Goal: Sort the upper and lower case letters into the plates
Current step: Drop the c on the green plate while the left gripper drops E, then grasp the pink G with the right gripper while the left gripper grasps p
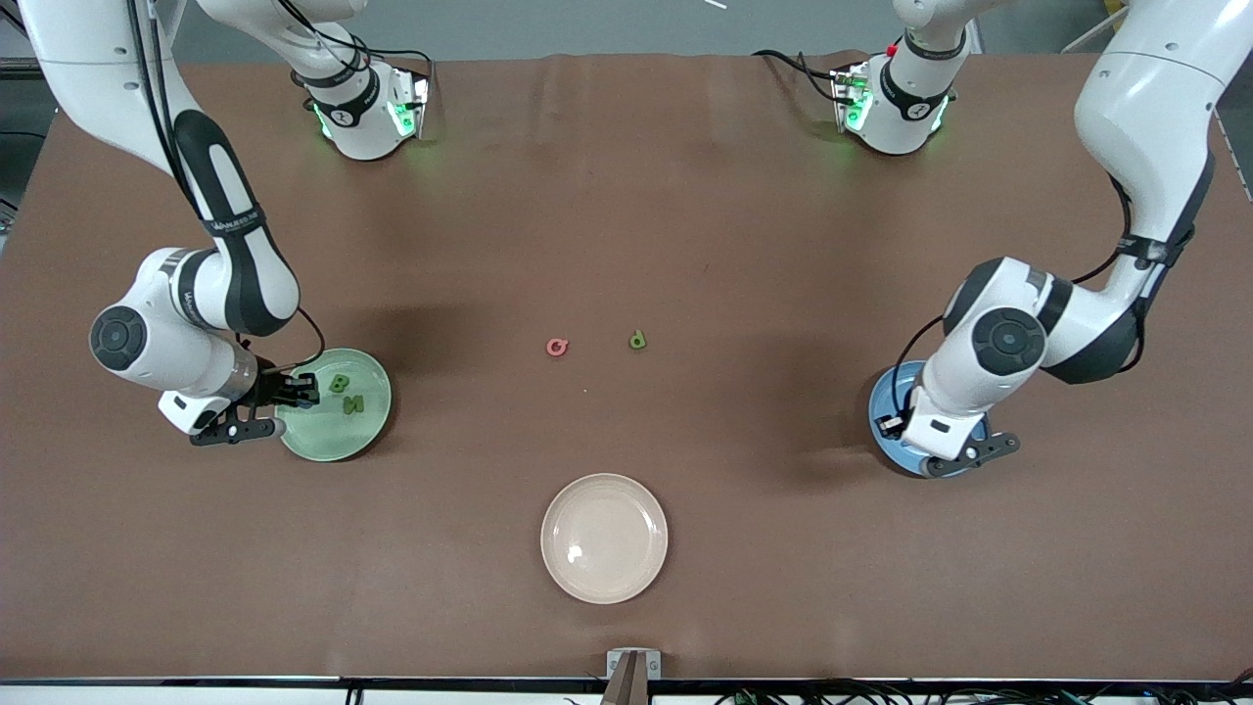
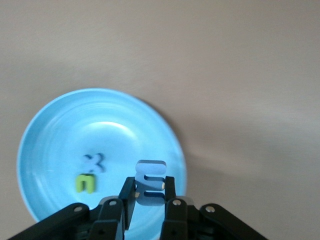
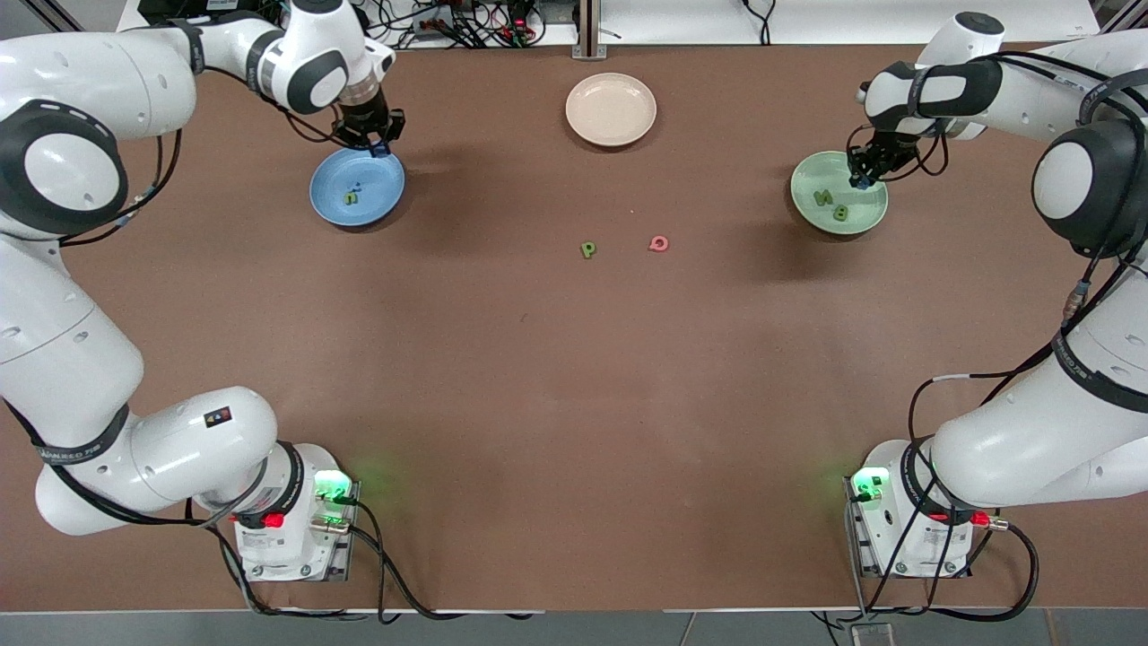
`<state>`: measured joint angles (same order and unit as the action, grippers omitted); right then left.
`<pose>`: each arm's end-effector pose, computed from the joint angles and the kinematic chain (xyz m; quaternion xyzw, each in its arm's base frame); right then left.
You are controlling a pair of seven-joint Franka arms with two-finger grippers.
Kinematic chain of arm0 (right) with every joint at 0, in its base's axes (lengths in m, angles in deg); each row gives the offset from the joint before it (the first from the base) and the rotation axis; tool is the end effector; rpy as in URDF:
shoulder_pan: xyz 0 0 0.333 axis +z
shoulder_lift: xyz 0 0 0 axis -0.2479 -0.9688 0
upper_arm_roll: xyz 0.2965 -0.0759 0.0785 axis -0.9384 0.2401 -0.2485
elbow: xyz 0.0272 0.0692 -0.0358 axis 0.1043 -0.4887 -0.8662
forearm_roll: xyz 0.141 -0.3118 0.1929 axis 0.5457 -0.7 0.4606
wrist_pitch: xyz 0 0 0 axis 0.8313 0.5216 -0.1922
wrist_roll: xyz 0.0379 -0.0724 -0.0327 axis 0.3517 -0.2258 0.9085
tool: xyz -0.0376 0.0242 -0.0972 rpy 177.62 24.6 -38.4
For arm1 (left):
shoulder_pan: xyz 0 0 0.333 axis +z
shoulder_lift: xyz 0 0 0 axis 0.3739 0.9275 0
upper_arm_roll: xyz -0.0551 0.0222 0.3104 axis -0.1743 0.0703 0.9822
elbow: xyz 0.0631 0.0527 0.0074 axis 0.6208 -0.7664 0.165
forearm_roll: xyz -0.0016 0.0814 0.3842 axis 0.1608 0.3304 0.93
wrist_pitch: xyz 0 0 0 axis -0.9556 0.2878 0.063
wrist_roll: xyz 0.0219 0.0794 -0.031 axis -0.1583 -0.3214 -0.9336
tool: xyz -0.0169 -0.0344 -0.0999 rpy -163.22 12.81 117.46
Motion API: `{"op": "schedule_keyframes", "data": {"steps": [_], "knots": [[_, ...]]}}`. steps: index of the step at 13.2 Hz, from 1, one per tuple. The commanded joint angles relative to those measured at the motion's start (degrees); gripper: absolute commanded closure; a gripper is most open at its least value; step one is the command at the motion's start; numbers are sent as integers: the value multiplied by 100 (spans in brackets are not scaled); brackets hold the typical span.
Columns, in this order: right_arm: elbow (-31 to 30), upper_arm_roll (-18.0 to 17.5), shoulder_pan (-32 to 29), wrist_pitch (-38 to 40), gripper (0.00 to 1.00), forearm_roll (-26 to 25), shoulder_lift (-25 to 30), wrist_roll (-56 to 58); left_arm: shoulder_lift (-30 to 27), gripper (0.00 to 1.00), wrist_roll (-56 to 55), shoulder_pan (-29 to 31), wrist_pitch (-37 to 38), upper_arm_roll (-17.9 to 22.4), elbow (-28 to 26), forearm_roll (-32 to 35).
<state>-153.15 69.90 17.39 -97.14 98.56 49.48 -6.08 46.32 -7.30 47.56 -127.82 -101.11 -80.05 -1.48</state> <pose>0.5930 -0.0334 0.2164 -0.9972 -0.0578 0.0361 0.0307 0.6327 -0.1075 0.2550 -0.9878 -0.1493 -0.0172 0.0402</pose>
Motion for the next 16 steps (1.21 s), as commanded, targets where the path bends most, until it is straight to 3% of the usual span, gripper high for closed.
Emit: {"op": "schedule_keyframes", "data": {"steps": [1, 2, 3, 4, 5, 6, 7, 9, 11, 14, 16], "knots": [[-59, -131, -172, -220, 99, -67, -181, 59, 107, 81, 133, 356, 34, -107, -223, 27], [-59, -131, -163, -256, 99, -67, -242, 50, 186, 59, 133, 444, 34, -99, -223, 27], [-59, -131, -163, -256, 98, -58, -260, 50, 204, 22, 107, 523, 34, -98, -223, 27], [-59, -131, -163, -256, 98, -58, -269, 50, 169, 0, 106, 524, 34, -107, -223, 27], [-59, -131, -154, -247, 95, -58, -269, 50, 134, 0, 72, 498, 60, -151, -223, 27], [-50, -131, -154, -230, 59, -58, -269, 59, 99, 0, 19, 498, 234, -377, -197, 27], [-42, -131, -145, -204, 1, -66, -252, 50, 90, 0, 1, 498, 436, -641, -162, 18], [2, -166, -84, -12, 0, -23, -94, -142, 90, 0, -8, 411, 675, -1116, -179, 27], [291, -175, 248, 803, 0, -23, 161, -947, 107, 0, -436, 130, 719, -1363, -171, 27], [284, -183, 1196, 1089, 0, -5, 451, -2598, 282, 0, -1358, -791, 711, -1373, -40, 18], [205, -183, 2074, 757, 0, 47, 417, -3890, 493, 1, -1877, -1345, 650, -1364, 180, 18]]}}
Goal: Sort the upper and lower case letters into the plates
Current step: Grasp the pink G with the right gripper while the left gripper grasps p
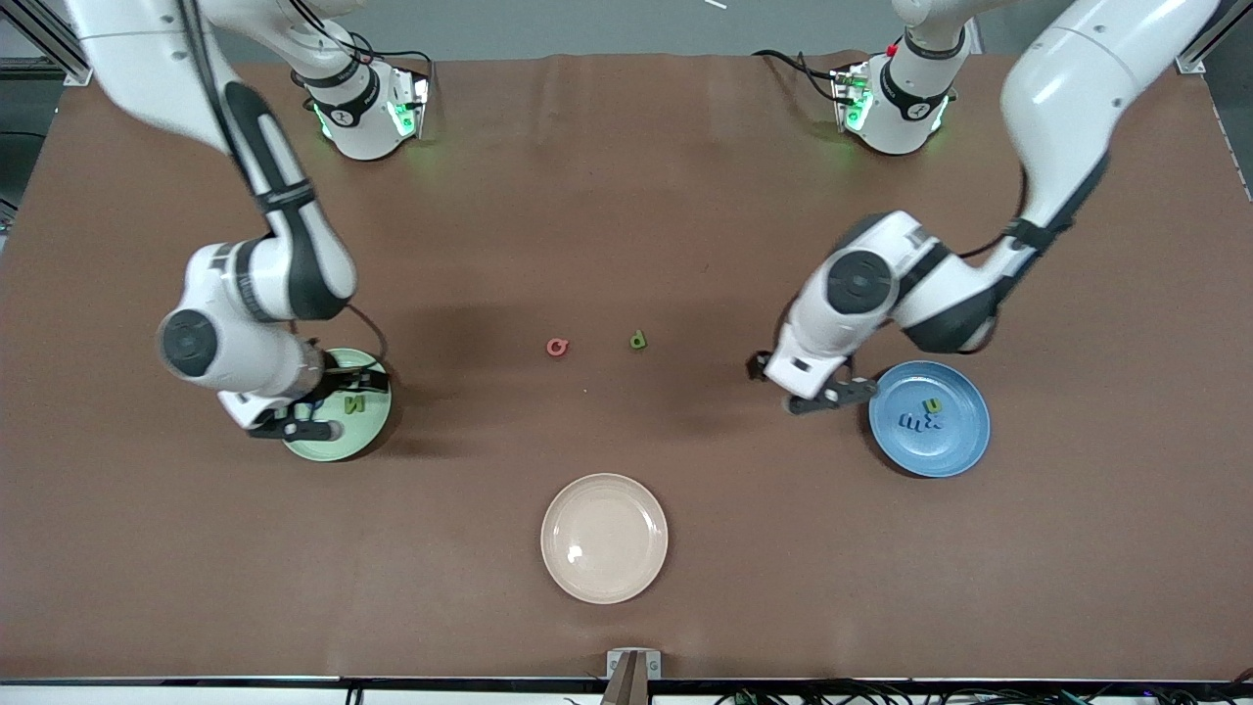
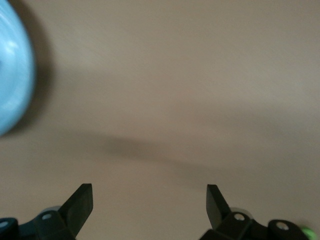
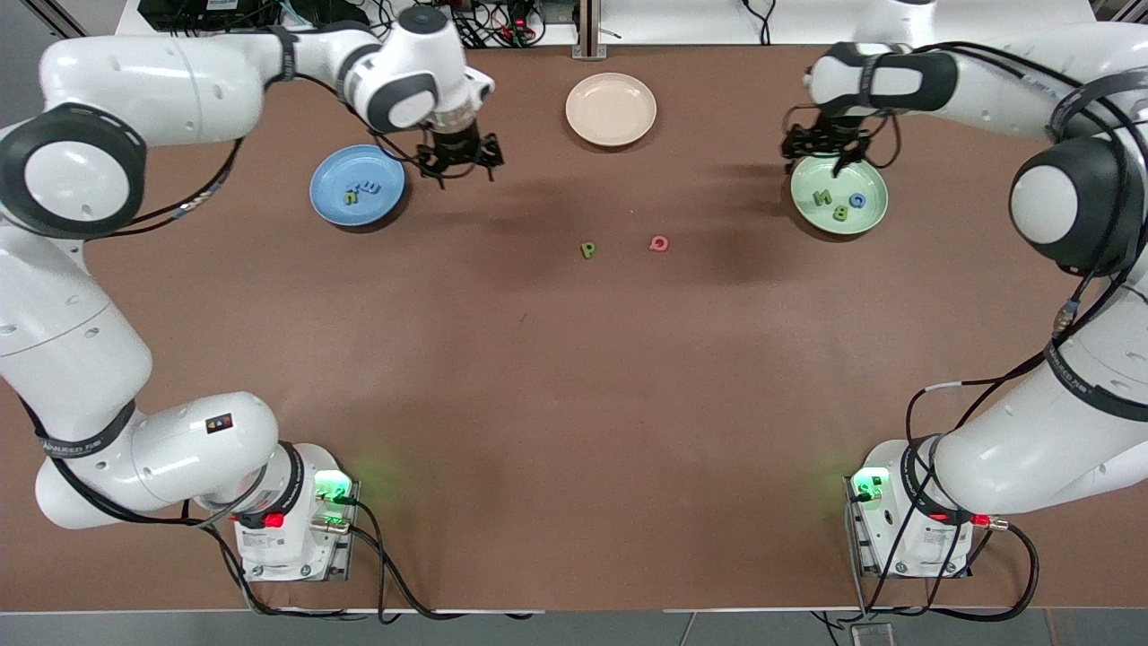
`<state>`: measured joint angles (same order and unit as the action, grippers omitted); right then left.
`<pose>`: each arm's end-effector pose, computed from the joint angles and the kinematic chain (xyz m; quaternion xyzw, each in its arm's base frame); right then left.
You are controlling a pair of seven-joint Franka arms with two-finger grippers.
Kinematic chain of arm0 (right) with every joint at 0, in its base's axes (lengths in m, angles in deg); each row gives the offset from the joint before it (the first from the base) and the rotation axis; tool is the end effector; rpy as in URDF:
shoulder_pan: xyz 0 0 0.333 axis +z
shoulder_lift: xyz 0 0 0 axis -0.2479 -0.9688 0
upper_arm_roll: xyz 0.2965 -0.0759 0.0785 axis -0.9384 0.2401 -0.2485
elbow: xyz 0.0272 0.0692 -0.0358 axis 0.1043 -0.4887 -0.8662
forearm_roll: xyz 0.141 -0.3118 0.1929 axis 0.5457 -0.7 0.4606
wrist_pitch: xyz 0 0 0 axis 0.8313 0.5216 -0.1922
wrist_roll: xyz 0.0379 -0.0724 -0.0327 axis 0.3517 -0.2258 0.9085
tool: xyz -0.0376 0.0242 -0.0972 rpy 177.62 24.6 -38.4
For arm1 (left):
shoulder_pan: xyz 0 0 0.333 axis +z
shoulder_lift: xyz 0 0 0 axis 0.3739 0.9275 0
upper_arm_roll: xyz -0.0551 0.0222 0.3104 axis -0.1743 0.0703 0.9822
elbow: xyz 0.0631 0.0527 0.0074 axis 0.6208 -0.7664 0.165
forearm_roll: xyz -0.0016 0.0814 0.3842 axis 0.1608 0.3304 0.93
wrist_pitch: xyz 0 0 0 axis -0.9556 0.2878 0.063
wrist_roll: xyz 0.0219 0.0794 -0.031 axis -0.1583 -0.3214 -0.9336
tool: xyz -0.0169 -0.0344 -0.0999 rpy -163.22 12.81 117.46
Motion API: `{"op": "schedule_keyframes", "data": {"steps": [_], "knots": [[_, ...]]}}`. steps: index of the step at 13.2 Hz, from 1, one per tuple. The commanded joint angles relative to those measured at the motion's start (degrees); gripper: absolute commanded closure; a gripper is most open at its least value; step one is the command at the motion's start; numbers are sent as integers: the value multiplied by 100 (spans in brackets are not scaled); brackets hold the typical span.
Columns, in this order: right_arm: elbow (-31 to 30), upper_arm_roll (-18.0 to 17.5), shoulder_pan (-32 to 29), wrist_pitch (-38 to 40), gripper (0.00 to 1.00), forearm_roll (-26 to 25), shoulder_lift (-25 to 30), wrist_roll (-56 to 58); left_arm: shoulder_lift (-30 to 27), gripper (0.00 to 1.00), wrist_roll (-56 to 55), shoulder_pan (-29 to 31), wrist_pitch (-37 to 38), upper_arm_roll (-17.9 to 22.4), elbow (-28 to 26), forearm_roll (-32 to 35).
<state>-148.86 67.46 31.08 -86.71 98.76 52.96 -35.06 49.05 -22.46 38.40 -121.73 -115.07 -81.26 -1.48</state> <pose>0.5881 0.1392 0.2675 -0.9956 0.0498 0.0738 0.0296 0.5400 -0.3219 0.2766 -0.9946 -0.1002 0.0243 0.0090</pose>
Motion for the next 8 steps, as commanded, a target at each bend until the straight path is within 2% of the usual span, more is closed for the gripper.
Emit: {"op": "schedule_keyframes", "data": {"steps": [1, 4, 6, 8], "knots": [[-303, 61, 1049, -575, 0, 36, 42, -1529, 334, 2, -582, -719, 40, 41, 467, 10], [-471, 70, 1973, -1473, 0, 37, -256, -2893, 878, 7, -1433, -1588, 14, 172, 1038, 10], [-454, 70, 2264, -1833, 0, 37, -502, -3369, 1055, 11, -2005, -2283, -12, 628, 1390, 1], [-427, 79, 2458, -2088, 3, 28, -740, -3590, 1170, 17, -2349, -2741, -239, 1015, 1602, -314]]}}
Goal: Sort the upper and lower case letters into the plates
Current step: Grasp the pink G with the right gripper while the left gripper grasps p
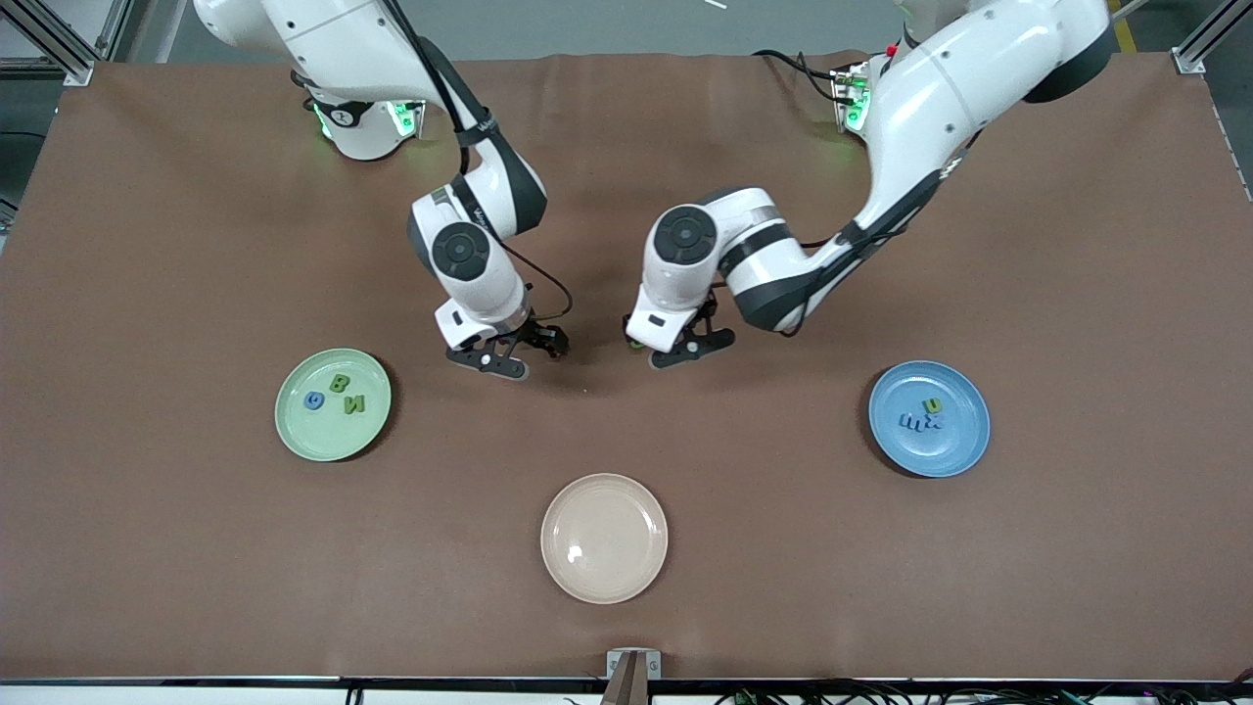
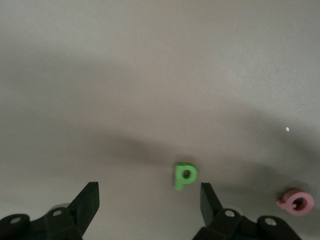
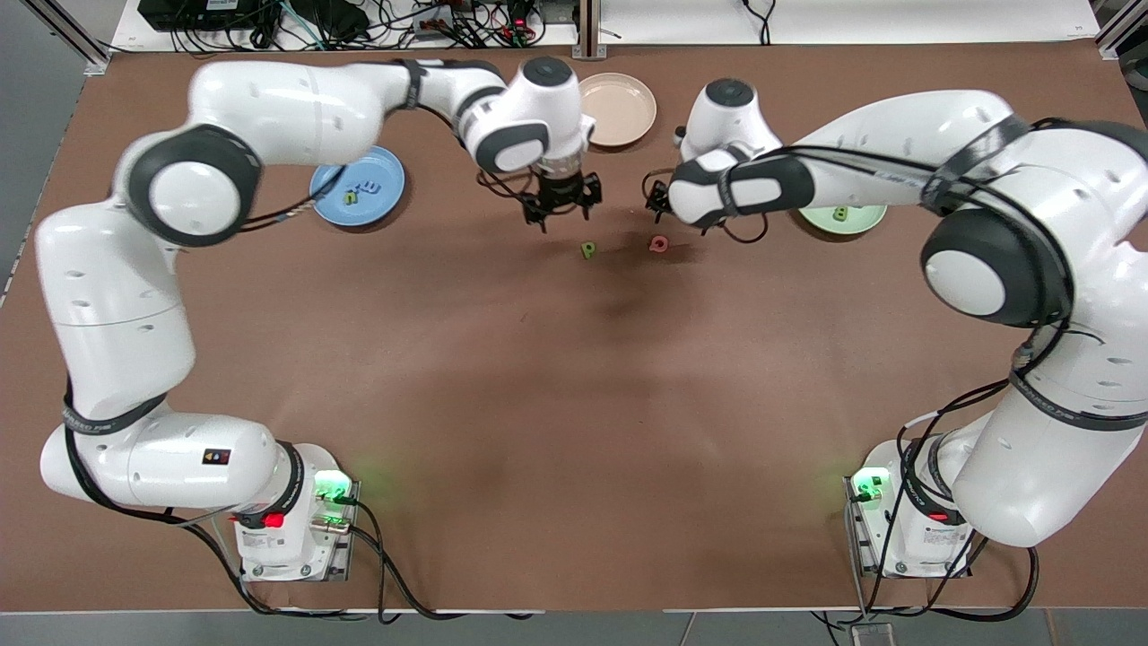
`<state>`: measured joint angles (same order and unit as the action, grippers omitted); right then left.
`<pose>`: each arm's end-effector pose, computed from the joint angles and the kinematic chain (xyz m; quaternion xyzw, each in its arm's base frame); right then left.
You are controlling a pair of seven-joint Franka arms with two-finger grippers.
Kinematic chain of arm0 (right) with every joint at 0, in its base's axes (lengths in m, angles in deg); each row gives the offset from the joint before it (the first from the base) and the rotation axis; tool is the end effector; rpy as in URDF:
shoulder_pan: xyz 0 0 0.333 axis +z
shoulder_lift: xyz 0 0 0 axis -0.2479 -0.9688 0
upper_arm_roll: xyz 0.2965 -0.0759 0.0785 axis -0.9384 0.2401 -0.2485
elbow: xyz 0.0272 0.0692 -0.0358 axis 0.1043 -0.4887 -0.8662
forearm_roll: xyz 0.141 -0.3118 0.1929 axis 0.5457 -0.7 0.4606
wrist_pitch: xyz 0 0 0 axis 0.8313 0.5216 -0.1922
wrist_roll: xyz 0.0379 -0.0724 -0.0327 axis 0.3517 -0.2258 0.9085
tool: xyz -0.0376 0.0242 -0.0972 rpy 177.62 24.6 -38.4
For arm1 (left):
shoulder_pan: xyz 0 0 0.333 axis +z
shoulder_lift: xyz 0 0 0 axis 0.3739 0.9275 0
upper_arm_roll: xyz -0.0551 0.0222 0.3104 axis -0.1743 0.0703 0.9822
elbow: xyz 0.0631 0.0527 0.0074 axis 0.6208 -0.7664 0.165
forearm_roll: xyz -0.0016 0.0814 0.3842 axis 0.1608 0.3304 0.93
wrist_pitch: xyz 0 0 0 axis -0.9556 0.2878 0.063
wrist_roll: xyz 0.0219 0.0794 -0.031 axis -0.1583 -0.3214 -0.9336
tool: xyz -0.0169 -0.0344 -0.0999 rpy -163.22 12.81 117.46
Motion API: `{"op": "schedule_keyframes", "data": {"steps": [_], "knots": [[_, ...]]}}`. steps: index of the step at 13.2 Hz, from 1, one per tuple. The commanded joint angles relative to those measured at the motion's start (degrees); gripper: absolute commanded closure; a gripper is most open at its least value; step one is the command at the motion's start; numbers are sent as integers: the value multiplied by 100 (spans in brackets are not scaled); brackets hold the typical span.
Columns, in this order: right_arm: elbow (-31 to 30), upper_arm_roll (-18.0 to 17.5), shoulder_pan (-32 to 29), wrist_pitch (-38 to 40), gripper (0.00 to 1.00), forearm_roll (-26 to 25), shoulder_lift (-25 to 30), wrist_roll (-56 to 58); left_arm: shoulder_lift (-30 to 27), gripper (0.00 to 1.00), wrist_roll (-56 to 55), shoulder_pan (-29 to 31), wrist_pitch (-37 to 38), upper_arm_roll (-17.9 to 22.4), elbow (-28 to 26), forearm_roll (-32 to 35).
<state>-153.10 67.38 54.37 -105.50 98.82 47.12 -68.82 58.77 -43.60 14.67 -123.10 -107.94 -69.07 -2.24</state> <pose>0.4896 0.3552 0.2033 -0.9881 0.1508 0.0108 0.0285 0.4764 -0.4852 0.2359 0.9825 0.1812 -0.0424 0.0109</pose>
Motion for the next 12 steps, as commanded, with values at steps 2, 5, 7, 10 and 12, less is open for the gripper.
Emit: {"op": "schedule_keyframes", "data": {"steps": [2, 5, 7, 10, 12], "knots": [[14, 87, 199, -299, 7, 22, -261, -250, 198, 22, -393, -519, -332, 514, 384, -528], [67, 87, 305, -317, 12, -4, -376, -408, 277, 28, -473, -634, -395, 559, 384, -582], [85, 95, 340, -317, 17, -21, -420, -409, 408, 35, -482, -695, -438, 611, 392, -565], [102, 87, 375, -317, 23, -22, -429, -409, 426, 39, -482, -932, -544, 945, 436, -574], [102, 95, 384, -317, 32, -30, -438, -409, 435, 43, -473, -1003, -544, 1016, 533, -574]]}}
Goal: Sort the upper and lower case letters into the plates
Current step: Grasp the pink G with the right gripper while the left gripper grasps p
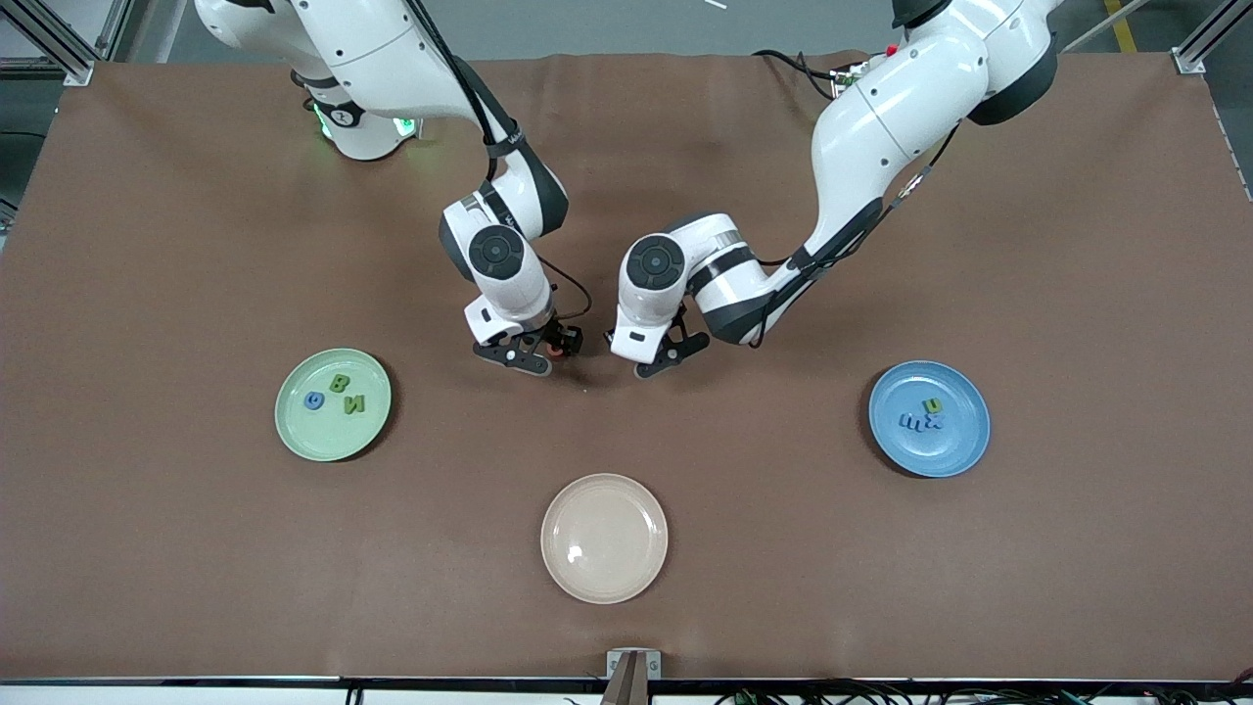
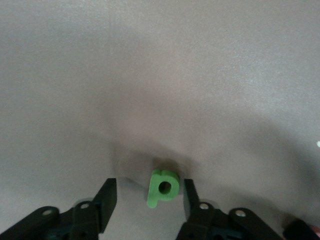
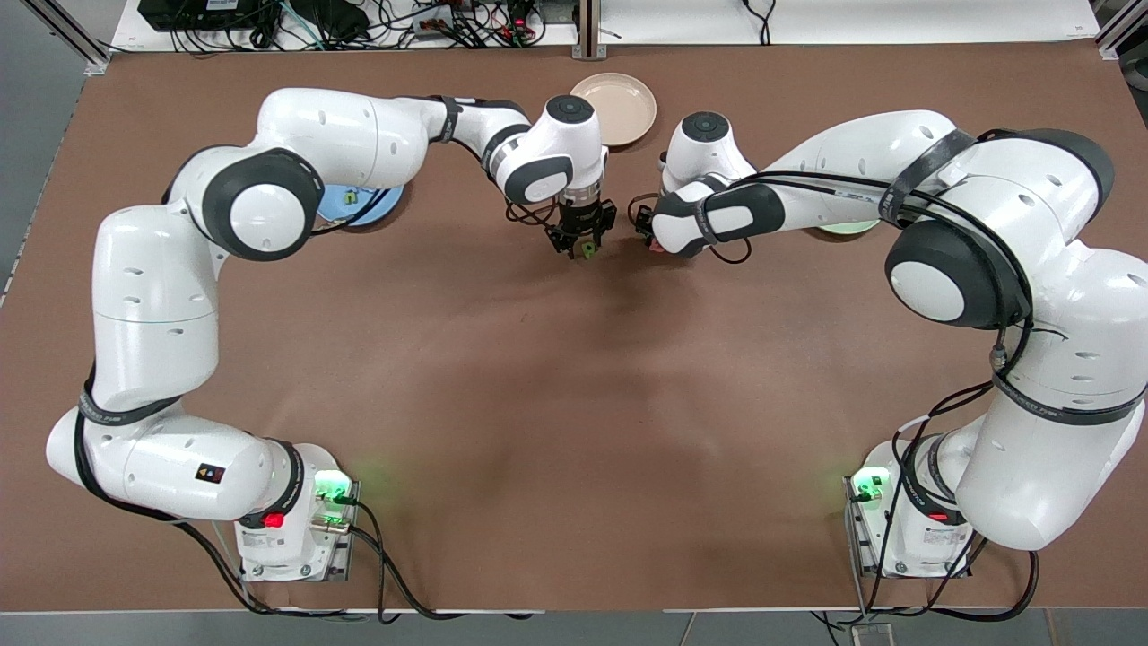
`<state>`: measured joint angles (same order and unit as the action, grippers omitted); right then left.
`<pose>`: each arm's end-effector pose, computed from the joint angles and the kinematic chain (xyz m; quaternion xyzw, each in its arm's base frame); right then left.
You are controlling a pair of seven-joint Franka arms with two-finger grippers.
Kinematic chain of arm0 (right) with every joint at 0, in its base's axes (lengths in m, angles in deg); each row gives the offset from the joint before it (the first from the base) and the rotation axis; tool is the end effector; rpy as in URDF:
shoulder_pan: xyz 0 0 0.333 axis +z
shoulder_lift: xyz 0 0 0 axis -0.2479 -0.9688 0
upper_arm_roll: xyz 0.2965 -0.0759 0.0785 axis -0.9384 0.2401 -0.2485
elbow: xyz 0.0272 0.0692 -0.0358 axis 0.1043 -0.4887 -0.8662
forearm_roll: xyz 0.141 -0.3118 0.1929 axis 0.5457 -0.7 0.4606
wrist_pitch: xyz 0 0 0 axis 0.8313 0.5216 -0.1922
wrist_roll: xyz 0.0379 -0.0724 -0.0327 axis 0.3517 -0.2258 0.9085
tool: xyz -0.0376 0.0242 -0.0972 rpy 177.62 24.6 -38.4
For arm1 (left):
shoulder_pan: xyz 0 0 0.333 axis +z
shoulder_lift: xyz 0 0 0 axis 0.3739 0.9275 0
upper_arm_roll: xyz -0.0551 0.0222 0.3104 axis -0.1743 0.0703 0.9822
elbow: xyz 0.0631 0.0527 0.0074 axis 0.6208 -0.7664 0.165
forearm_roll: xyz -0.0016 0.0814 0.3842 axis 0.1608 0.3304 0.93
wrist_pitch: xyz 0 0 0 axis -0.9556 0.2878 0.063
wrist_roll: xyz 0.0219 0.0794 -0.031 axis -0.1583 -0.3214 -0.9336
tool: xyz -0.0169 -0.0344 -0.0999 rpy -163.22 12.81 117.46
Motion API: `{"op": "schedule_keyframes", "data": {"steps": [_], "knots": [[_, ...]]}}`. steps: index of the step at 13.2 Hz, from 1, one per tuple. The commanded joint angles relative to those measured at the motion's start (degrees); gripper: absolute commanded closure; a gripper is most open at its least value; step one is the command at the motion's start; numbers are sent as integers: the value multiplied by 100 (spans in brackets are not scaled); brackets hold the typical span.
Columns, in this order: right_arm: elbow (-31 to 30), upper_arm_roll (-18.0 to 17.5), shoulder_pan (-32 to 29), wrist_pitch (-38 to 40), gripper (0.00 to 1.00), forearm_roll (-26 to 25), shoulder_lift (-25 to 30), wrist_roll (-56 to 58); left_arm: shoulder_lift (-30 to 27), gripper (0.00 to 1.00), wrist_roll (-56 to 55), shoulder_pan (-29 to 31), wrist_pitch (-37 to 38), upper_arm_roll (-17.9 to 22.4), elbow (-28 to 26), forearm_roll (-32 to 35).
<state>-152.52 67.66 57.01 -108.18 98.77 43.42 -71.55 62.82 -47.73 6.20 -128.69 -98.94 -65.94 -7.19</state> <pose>0.4749 0.3737 0.1725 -0.9877 0.1544 0.0099 0.0207 0.4712 -0.5038 0.1774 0.9696 0.2371 -0.0588 0.0130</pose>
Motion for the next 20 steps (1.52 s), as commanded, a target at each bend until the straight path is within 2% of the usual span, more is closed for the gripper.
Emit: {"op": "schedule_keyframes", "data": {"steps": [1, 3, 5, 7, 9, 11, 13, 15, 18, 20], "knots": [[45, 58, 112, -48, 43, -26, -68, -136, 31, 43, -60, -156, 15, 115, 229, -79], [45, 58, 112, -39, 68, -26, -68, -136, 39, 43, -43, -182, 15, 115, 229, -61], [45, 58, 77, -22, 99, -26, -68, -136, 39, 44, -25, -243, 15, 211, 229, -44], [106, 111, -20, 66, 100, -35, -42, 74, 109, 45, -8, -366, -54, 317, 237, -26], [272, 102, -545, 590, 100, -35, 203, 853, 110, 49, -42, -393, -90, 379, 229, -35], [509, 102, -1203, 1486, 100, -35, 546, 1880, 101, 61, -60, -393, -90, 379, 229, -70], [607, 102, -1810, 2086, 100, -35, 783, 2908, 101, 77, -69, -393, -81, 379, 229, -70], [572, 111, -2443, 2184, 100, -44, 907, 4068, 57, 97, -86, -393, -81, 370, 229, -70], [546, 102, -3305, 2010, 100, -79, 829, 5424, -188, 100, -78, -201, 198, 344, 220, -70], [266, 102, -3517, 1336, 100, -79, 671, 5839, -592, 100, -17, 255, 673, 300, 220, -70]]}}
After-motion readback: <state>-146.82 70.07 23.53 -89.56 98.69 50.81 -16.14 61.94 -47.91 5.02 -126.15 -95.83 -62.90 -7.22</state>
